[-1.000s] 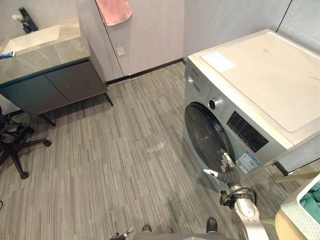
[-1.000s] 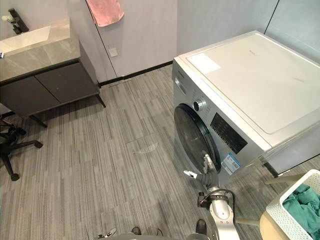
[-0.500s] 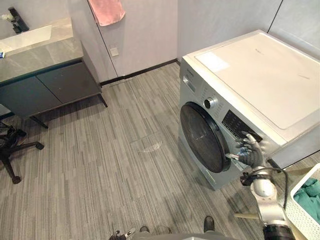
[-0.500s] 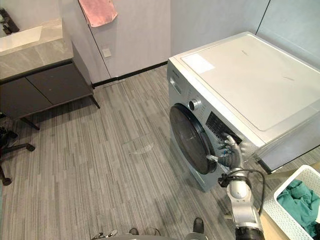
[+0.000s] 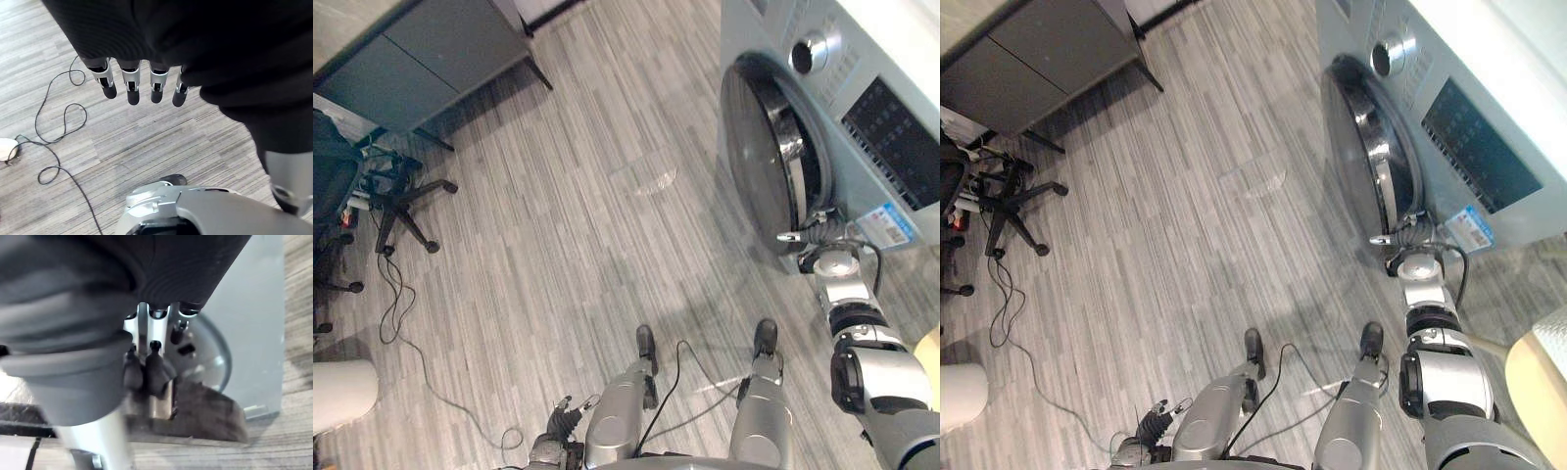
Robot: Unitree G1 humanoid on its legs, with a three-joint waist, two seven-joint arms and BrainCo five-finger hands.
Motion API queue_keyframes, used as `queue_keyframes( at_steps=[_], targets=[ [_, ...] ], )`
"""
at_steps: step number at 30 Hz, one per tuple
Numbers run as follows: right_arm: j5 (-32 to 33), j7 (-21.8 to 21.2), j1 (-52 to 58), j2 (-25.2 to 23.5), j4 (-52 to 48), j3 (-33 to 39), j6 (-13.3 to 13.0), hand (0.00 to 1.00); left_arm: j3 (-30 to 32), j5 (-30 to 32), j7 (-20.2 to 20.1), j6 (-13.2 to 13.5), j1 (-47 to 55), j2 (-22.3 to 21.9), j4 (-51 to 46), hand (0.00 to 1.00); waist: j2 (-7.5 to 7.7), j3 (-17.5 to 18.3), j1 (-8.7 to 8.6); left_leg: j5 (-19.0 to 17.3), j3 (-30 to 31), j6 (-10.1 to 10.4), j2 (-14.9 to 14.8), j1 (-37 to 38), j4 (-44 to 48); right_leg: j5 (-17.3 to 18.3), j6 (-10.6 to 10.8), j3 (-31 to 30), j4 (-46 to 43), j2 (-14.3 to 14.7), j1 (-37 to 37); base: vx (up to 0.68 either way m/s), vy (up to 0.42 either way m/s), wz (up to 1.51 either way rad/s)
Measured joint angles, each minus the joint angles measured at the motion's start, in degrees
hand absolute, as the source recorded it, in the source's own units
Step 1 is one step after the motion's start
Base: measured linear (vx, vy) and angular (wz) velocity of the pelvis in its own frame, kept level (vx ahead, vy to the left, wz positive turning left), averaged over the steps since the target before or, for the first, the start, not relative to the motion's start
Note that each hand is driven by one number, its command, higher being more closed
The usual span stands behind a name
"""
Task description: Pick up the laundry basket with both hands and put the clothes into the washing machine.
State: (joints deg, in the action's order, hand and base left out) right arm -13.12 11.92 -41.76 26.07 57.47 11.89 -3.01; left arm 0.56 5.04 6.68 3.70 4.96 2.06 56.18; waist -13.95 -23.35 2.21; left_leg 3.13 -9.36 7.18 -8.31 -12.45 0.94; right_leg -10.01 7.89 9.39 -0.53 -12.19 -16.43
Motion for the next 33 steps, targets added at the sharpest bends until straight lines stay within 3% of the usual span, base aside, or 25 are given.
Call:
queue_keyframes(
  at_steps=[4,6,9,12,15,17,19,20,22,23,26,33],
  targets=[
    [0.6,1.5,-0.8,0.3,0.0,-0.9,-0.6,0.00,-1.7,-0.5,0.7,0.4,-1.3,0.8,-0.7,0.00,-0.38,-0.4,-0.34,0.6,1.4,0.2,0.5,-1.2,-1.0,-0.3,-0.3,1.2,1.1,-0.3,-0.3,-0.03,0.020,0.12],
    [2.7,3.3,0.9,-0.5,-4.8,-3.4,0.0,0.00,-2.4,-0.6,1.1,0.4,-2.6,1.0,-0.3,0.00,-0.52,-0.5,-0.35,0.9,1.9,0.7,0.5,-2.2,-1.1,-0.8,-0.5,1.4,1.7,-0.2,-1.0,-0.02,0.005,0.04],
    [12.4,4.2,8.8,-2.9,-18.2,-8.2,0.1,0.00,-2.2,-0.9,1.6,0.3,-4.0,0.8,0.2,0.00,-1.15,-0.8,-0.30,1.1,3.0,0.9,0.2,-2.0,-1.7,-1.0,-0.6,1.6,1.9,0.4,-1.1,0.01,-0.015,-0.04],
    [16.1,3.0,18.6,-7.8,-30.5,-18.5,-1.3,0.00,-0.6,-0.9,2.3,0.2,-4.0,0.4,0.6,0.00,-0.98,-0.7,-1.40,1.5,3.1,0.9,-0.8,-1.7,-2.1,-1.3,-0.9,1.9,2.3,1.5,-0.8,0.07,-0.037,-0.06],
    [19.1,-3.8,23.0,-12.4,-34.3,-33.3,-2.5,0.00,0.3,-0.8,2.3,0.2,-4.1,0.2,0.6,0.00,-0.55,-0.5,-1.39,1.5,4.5,1.0,-1.7,-0.2,-2.0,-1.1,-0.9,3.5,3.2,2.5,2.1,0.09,-0.031,0.14],
    [21.6,-7.5,23.6,-16.7,-34.3,-41.9,-2.8,0.00,0.5,-0.8,2.4,0.2,-4.1,0.4,0.7,0.00,0.55,0.8,-0.70,1.5,5.6,1.0,-1.8,0.7,-1.9,-1.1,-0.8,5.0,4.5,2.7,4.5,0.09,-0.014,0.38],
    [25.2,-11.7,23.6,-22.9,-34.3,-49.7,-3.4,0.00,1.9,-0.8,3.5,0.2,-4.1,1.1,0.7,0.00,3.62,3.7,0.64,1.5,7.7,1.0,-1.5,0.9,-1.9,-1.0,-0.7,7.4,6.2,2.7,7.2,0.07,0.005,0.50],
    [26.1,-12.4,23.6,-24.3,-34.3,-50.8,-3.5,0.00,2.2,-0.9,3.6,0.2,-4.1,1.4,0.7,0.00,4.51,4.4,1.13,1.5,8.1,1.0,-1.5,0.9,-1.9,-0.8,-0.5,8.1,6.2,2.7,7.6,0.05,0.012,0.57],
    [27.3,-13.5,23.7,-27.4,-34.9,-52.4,-4.4,0.00,2.7,-0.8,3.8,0.2,-4.0,2.6,0.7,0.00,7.72,6.3,3.00,1.5,10.1,1.0,-1.3,1.2,-1.9,-0.1,-0.2,10.5,6.2,2.5,9.5,0.03,0.020,0.58],
    [27.3,-13.6,23.7,-28.0,-35.6,-52.4,-4.5,0.00,4.0,-0.8,3.8,0.2,-4.0,2.8,0.7,0.00,9.30,7.1,3.61,1.5,11.0,1.1,-1.0,1.1,-1.9,0.2,-0.1,11.3,6.2,2.3,10.4,0.01,0.017,0.51],
    [28.3,-13.5,24.8,-27.0,-36.9,-50.9,-4.7,0.00,6.7,0.1,4.6,-0.5,-3.9,2.8,2.5,0.00,12.00,8.6,4.60,1.5,11.2,1.0,-0.3,1.3,-2.1,0.2,0.0,12.2,6.2,1.5,11.0,-0.03,0.050,0.19],
    [23.6,-11.7,38.7,-20.2,-45.0,-35.7,-4.6,0.00,8.7,2.2,4.6,-1.7,-7.8,3.7,3.2,0.00,14.71,9.6,4.37,1.1,8.3,1.1,-1.3,0.2,-2.6,-0.1,-0.5,8.8,6.2,2.3,7.2,-0.03,0.021,-0.25]
  ],
)
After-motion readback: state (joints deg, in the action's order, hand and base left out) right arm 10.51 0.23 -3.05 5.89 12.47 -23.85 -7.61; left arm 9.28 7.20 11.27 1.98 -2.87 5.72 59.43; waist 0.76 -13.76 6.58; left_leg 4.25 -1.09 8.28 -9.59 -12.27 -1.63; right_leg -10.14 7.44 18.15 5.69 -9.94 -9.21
